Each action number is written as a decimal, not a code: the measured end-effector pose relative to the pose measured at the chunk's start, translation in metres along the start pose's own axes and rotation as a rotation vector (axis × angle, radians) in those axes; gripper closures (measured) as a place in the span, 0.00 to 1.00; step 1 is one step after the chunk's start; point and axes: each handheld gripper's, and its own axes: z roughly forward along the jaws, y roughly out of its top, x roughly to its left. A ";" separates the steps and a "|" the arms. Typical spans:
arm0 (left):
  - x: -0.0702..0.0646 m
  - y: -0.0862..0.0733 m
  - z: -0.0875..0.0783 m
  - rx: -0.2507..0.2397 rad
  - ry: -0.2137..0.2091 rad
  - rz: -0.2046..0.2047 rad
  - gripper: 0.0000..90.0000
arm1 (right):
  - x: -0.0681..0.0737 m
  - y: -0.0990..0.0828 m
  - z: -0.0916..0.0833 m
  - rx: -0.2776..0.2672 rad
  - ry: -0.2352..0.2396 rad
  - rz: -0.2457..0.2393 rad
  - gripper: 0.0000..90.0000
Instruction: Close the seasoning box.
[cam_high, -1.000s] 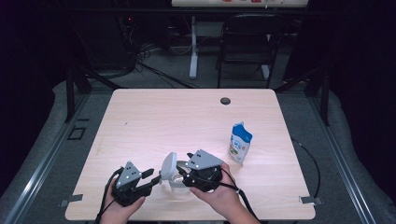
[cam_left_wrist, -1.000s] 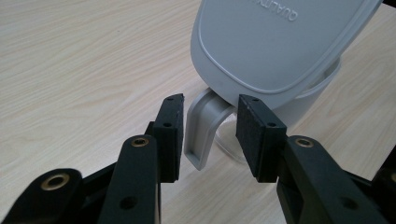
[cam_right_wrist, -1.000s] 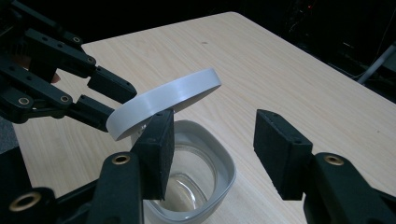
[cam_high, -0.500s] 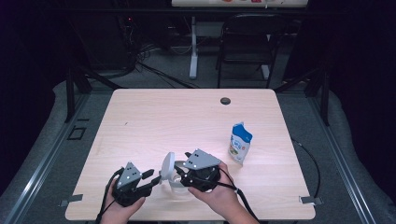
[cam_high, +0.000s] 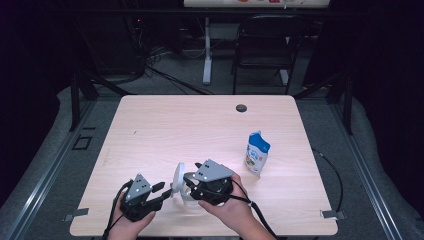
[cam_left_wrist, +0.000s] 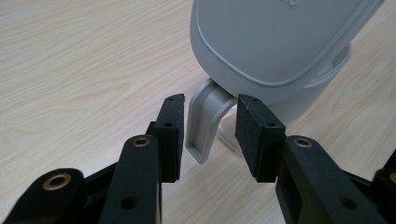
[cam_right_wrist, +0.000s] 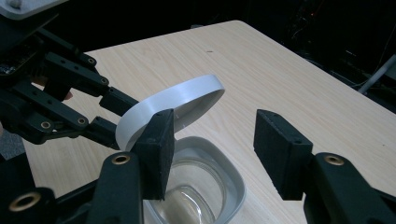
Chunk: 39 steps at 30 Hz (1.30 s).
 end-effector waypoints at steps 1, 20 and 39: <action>0.000 0.000 0.000 0.000 0.000 0.000 0.70 | 0.000 0.000 0.000 -0.001 0.003 0.000 0.53; 0.001 -0.002 0.002 0.004 -0.003 -0.006 0.70 | 0.007 0.007 0.005 -0.001 0.006 -0.025 0.53; 0.004 -0.005 -0.002 0.006 0.004 -0.006 0.68 | -0.001 -0.001 -0.002 0.000 -0.006 -0.004 0.53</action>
